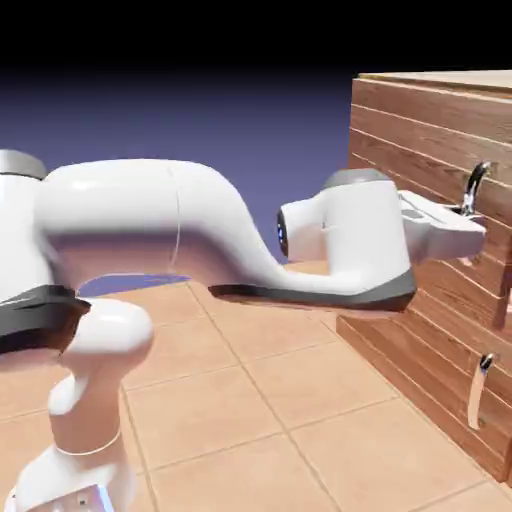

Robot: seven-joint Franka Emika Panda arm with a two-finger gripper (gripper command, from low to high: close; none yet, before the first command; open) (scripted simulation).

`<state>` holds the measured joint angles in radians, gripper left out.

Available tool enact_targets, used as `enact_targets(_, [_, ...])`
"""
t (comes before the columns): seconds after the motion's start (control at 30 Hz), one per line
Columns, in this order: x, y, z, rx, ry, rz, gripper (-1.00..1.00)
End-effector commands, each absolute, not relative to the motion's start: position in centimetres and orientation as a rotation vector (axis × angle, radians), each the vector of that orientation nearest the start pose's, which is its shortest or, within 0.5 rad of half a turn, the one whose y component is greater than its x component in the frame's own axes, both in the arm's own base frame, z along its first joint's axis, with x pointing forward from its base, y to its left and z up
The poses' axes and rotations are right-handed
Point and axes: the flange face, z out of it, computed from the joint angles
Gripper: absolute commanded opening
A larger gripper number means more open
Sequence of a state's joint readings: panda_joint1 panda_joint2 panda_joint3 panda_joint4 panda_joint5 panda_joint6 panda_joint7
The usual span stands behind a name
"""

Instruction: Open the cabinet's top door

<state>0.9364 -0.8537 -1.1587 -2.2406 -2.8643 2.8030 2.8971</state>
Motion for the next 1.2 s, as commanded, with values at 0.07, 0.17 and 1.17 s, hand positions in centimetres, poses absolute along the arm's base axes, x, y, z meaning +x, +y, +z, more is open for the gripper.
enact_targets(0.07, [42.4,-16.4,51.2,-1.735,0.95,-1.899,-1.0])
enact_targets(0.17, [40.3,-15.2,51.2,-1.728,0.997,-1.927,-1.0])
enact_targets(1.17, [22.3,2.4,51.2,-1.591,1.515,-2.196,-1.0])
